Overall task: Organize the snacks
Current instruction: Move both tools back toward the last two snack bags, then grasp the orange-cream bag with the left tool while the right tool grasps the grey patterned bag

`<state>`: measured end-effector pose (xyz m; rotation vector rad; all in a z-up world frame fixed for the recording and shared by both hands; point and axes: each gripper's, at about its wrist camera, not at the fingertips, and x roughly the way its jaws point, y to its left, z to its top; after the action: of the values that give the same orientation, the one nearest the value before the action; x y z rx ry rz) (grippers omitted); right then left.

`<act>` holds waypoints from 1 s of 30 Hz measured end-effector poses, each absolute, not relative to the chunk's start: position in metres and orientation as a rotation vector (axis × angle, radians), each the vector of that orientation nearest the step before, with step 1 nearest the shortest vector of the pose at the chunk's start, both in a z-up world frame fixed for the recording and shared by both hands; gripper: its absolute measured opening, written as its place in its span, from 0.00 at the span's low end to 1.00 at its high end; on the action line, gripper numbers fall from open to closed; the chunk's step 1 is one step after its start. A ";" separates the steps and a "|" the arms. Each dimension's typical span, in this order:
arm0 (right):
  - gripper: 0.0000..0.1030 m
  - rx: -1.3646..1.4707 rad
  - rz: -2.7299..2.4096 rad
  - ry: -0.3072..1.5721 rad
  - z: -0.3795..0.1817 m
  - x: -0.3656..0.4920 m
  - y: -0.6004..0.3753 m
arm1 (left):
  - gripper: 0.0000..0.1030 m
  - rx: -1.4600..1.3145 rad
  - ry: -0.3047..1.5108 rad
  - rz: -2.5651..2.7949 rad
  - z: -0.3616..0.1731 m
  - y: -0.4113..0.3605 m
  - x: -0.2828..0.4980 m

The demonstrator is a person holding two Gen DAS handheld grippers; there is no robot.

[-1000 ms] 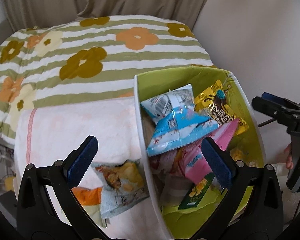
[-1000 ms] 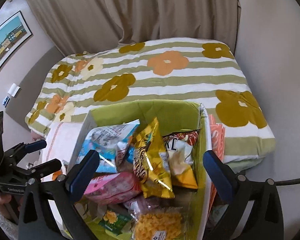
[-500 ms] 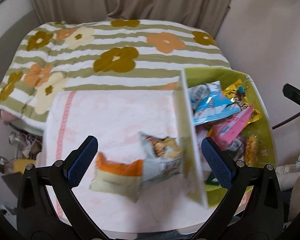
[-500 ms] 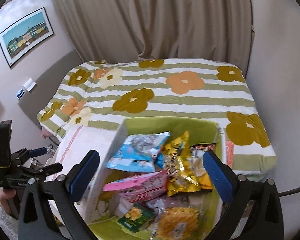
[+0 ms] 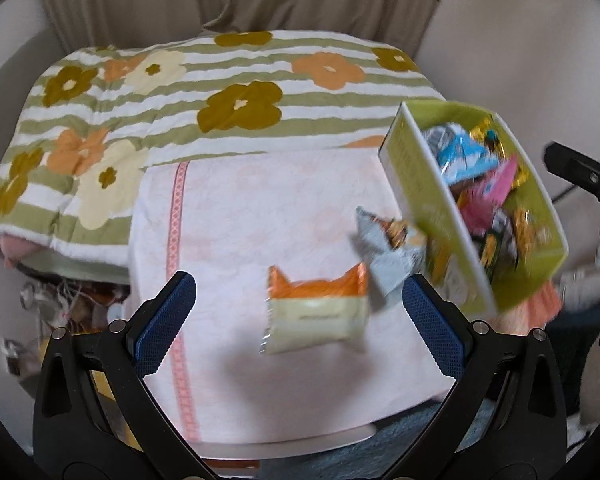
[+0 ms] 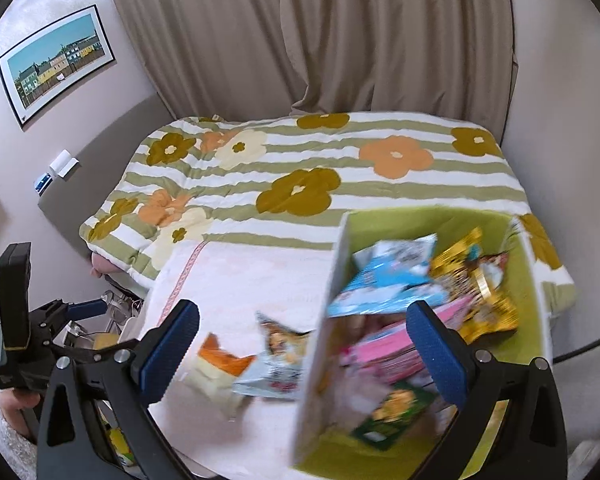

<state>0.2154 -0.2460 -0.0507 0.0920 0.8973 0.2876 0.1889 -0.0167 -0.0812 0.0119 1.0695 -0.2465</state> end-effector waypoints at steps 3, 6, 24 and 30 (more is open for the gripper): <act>1.00 0.094 0.261 0.914 -0.059 0.210 -0.221 | 0.99 0.085 1.068 -0.310 -0.088 -0.003 0.184; 1.00 0.086 0.217 0.936 -0.071 0.203 -0.197 | 0.99 0.181 1.073 -0.375 -0.100 0.005 0.182; 1.00 -0.053 0.024 1.050 -0.137 0.177 -0.167 | 0.99 0.793 0.979 -0.952 -0.200 -0.073 0.187; 0.97 -0.136 0.018 1.017 -0.152 0.170 -0.160 | 0.99 0.818 1.009 -1.028 -0.229 -0.087 0.194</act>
<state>0.1695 -0.1598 -0.1519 -0.1358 1.0170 0.0176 0.1942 -0.0872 -0.2287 0.8181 1.0090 -1.0280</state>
